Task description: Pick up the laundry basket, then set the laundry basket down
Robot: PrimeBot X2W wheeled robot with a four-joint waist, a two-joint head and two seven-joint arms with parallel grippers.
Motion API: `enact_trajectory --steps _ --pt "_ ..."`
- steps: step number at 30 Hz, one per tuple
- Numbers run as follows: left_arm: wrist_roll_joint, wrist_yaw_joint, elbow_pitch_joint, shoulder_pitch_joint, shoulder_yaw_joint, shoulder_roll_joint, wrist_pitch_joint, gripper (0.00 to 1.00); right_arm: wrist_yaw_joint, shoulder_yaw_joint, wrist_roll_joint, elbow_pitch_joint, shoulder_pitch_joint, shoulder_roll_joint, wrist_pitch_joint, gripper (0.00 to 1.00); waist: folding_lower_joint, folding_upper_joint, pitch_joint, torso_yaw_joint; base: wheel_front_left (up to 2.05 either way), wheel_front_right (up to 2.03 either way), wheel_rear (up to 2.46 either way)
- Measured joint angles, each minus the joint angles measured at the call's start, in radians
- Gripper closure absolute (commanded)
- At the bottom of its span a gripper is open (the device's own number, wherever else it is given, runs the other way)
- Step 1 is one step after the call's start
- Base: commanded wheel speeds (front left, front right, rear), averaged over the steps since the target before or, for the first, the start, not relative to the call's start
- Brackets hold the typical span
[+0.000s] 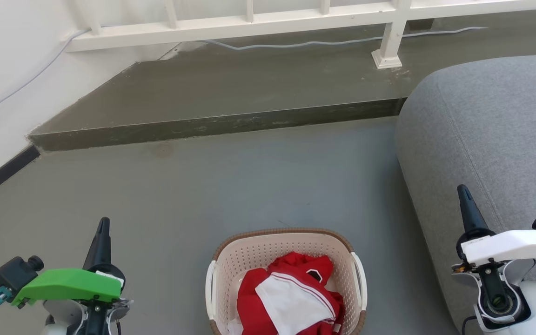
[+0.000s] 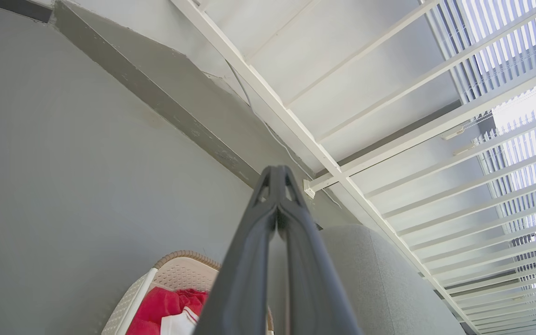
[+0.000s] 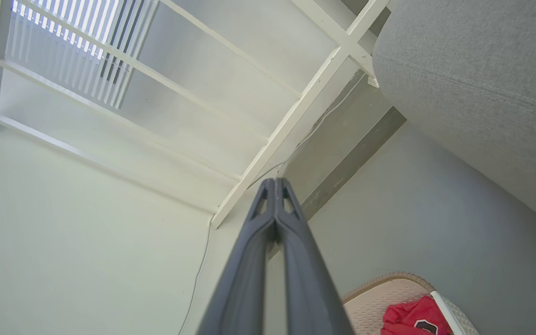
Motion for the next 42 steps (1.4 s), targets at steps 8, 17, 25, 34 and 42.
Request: enact_trajectory --steps 8,17,25,34,42 --pt "-0.091 -0.001 0.002 0.000 0.016 0.000 0.026 1.00 0.009 -0.023 0.099 0.006 0.000 0.004 0.025 1.00 0.0000 0.0000 -0.006 0.006 0.00 0.00 0.00" --pt "-0.194 -0.009 0.006 0.000 0.036 -0.001 0.060 1.00 0.017 -0.052 0.213 0.013 -0.001 0.011 0.056 1.00 0.0000 0.0000 -0.012 0.013 0.00 0.00 0.00" --pt "-0.286 -0.009 0.012 0.000 0.056 -0.002 0.087 1.00 0.026 -0.079 0.314 0.020 -0.002 0.017 0.083 1.00 0.0000 0.0000 -0.017 0.018 0.00 0.00 0.00" --pt "-0.387 -0.010 0.018 0.000 0.074 -0.003 0.118 1.00 0.035 -0.107 0.424 0.024 -0.002 0.025 0.112 1.00 0.0000 0.0000 -0.023 0.025 0.00 0.00 0.00" --pt "-0.482 -0.010 0.024 0.000 0.095 -0.004 0.144 1.00 0.044 -0.132 0.524 0.027 -0.003 0.030 0.137 1.00 0.0000 0.0000 -0.029 0.031 0.00 0.00 0.00"
